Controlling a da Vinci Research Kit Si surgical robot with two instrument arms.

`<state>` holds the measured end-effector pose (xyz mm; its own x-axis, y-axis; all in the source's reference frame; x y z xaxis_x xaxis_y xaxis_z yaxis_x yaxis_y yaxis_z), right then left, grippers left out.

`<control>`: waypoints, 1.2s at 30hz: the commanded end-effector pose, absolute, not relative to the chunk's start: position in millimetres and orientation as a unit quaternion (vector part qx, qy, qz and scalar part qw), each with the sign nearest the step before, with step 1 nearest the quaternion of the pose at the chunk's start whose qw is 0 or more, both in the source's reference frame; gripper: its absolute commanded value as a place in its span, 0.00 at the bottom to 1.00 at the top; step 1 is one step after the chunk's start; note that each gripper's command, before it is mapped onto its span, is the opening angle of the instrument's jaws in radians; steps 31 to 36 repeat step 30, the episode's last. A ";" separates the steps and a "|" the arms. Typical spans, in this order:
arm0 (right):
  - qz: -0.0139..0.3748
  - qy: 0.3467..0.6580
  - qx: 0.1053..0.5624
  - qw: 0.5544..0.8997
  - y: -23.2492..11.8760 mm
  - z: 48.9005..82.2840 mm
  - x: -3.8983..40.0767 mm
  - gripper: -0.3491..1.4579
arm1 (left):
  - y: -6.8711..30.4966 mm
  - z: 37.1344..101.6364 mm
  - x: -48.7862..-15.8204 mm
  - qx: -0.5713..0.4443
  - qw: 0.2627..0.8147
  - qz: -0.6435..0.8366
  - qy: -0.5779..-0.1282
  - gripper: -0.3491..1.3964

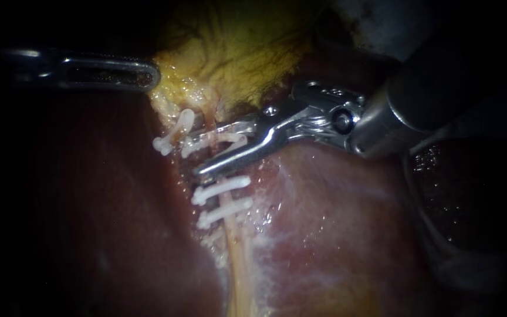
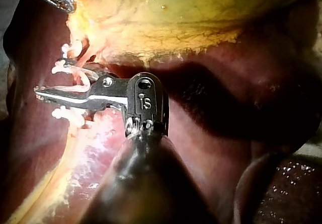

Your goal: Clipping third clip right tube

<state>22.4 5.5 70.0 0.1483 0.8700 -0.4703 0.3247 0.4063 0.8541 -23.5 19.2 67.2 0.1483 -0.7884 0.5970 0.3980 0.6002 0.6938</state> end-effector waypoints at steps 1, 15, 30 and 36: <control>0.238 0.609 0.490 0.577 5.5 70.1 22.5 0.33 | 19.2 67.3 -23.5 0.191 0.733 -0.404 -0.512 0.00; 0.269 0.588 0.505 0.572 5.7 70.2 22.7 0.00 | 19.2 67.2 -23.5 0.191 0.733 -0.404 -0.512 0.00; 0.273 0.584 0.507 0.571 5.8 70.4 22.6 0.00 | 19.2 67.3 -23.5 0.191 0.733 -0.404 -0.512 0.00; 0.273 0.584 0.507 0.571 5.8 70.4 22.6 0.00 | 19.2 67.3 -23.5 0.191 0.733 -0.404 -0.512 0.00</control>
